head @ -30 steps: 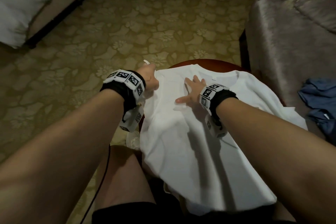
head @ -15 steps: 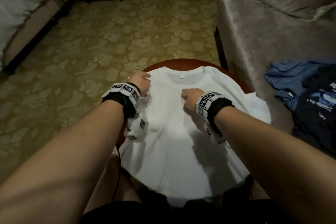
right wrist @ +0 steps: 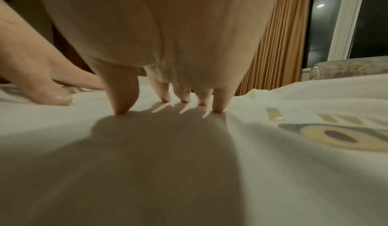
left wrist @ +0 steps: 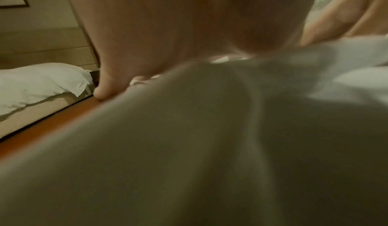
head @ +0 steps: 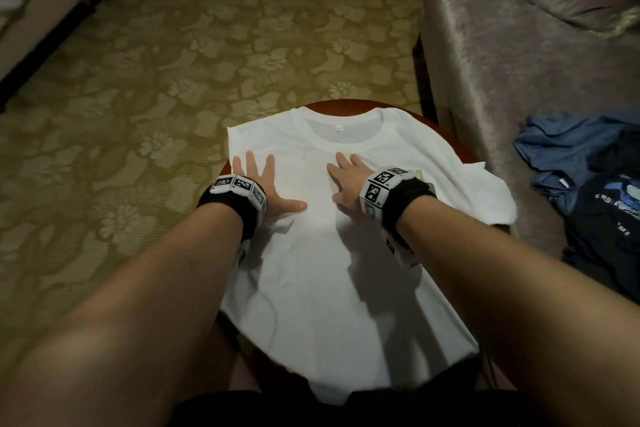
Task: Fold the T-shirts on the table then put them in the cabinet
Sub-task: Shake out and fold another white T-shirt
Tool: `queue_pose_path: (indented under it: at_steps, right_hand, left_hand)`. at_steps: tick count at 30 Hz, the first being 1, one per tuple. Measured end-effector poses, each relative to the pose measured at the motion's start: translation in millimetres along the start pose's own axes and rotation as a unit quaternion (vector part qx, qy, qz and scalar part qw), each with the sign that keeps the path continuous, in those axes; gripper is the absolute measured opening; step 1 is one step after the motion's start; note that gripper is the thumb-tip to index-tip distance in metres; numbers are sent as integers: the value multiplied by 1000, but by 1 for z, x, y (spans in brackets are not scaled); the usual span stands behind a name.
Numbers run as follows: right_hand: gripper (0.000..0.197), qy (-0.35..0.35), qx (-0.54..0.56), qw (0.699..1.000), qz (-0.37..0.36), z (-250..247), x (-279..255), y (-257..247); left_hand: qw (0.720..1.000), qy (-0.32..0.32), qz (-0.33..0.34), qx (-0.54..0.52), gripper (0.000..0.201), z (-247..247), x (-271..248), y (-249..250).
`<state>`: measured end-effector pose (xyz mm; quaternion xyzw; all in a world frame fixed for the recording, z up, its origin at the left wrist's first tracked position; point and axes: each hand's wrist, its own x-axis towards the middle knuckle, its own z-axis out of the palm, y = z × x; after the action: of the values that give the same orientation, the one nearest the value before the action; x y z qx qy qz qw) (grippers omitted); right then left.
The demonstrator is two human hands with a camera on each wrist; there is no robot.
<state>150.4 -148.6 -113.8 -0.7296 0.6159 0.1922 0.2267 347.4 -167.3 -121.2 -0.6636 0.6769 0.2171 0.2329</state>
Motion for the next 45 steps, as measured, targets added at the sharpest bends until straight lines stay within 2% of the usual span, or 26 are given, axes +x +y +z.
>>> queue_pose_path:
  at_steps: [5, 9, 11, 13, 15, 17, 18, 21, 23, 25, 30, 36, 39, 42, 43, 45]
  right_hand:
    - [72, 23, 9, 1000, -16, -5, 15, -4]
    - [70, 34, 26, 999, 33, -2, 5, 19]
    - [63, 43, 36, 996, 68, 0, -5, 40]
    - [46, 95, 63, 989, 90, 0, -18, 63]
    - [34, 180, 103, 971, 122, -3, -34, 85]
    - [36, 251, 163, 933, 199, -6, -52, 108]
    - [39, 265, 193, 913, 243, -7, -61, 120]
    - [43, 208, 270, 882, 324, -3, -82, 153]
    - [47, 156, 297, 879, 339, 2, -93, 169]
    - [49, 135, 326, 872, 340, 9, -100, 182]
    - [40, 196, 398, 835, 324, 11, -101, 203]
    - [38, 329, 452, 741, 372, 8, -89, 230]
    - [36, 333, 501, 704, 378, 17, -81, 238]
    - [26, 337, 613, 624, 348, 17, -78, 240]
    - [26, 329, 648, 605, 325, 16, -78, 242]
    - [26, 312, 683, 585, 307, 15, -75, 249]
  left_hand:
    - [1000, 14, -4, -13, 131, -10, 11, -16]
    - [1000, 16, -8, -13, 130, -14, 14, -20]
    - [1000, 13, -15, 13, 129, -18, 13, -14]
    - [999, 14, -18, 43, 128, -25, 12, -3]
    - [999, 25, 0, 49, 124, -33, 10, 16]
    - [998, 44, 34, 30, 116, -35, 7, 43]
    - [997, 52, 54, 15, 113, -34, 3, 59]
    - [991, 59, 115, -21, 107, -26, -9, 116]
    - [987, 50, 152, -17, 108, -19, -16, 153]
    - [984, 33, 174, 4, 113, -12, -23, 182]
    - [988, 8, 148, 43, 133, 2, -28, 214]
    - [991, -2, 117, 58, 147, 4, -18, 218]
    - [991, -7, 111, 69, 148, 3, -16, 220]
    - [991, -11, 108, 78, 147, 3, -14, 221]
    - [991, -11, 107, 79, 147, 3, -14, 221]
    - [991, -9, 106, 81, 148, 3, -14, 222]
